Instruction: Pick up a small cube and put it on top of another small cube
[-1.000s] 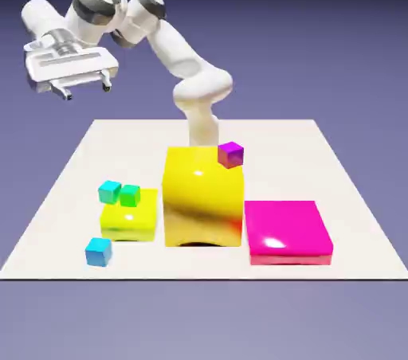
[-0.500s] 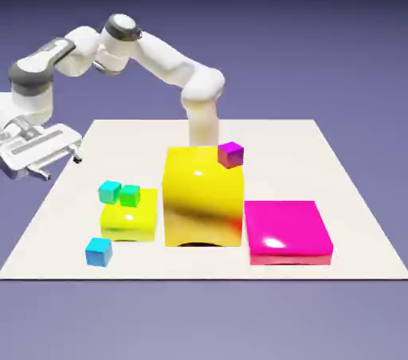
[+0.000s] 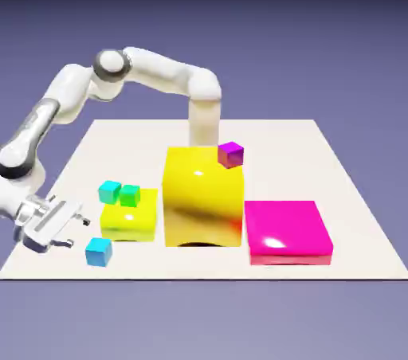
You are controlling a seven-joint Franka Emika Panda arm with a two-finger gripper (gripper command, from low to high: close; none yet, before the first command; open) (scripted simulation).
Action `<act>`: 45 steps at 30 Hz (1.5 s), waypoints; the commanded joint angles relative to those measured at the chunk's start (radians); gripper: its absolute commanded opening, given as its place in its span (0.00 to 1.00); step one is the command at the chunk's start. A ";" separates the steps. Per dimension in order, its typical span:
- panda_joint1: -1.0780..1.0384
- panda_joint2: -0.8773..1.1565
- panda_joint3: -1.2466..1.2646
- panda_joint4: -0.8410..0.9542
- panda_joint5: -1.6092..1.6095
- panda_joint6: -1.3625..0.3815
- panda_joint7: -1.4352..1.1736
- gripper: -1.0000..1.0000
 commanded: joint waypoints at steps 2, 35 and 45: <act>0.005 -0.004 -0.001 -0.036 0.001 0.042 -0.009 0.50; -0.114 0.135 0.895 -0.673 -0.224 -0.283 0.378 0.00; -0.150 0.113 0.882 -0.888 -0.238 -0.175 0.350 1.00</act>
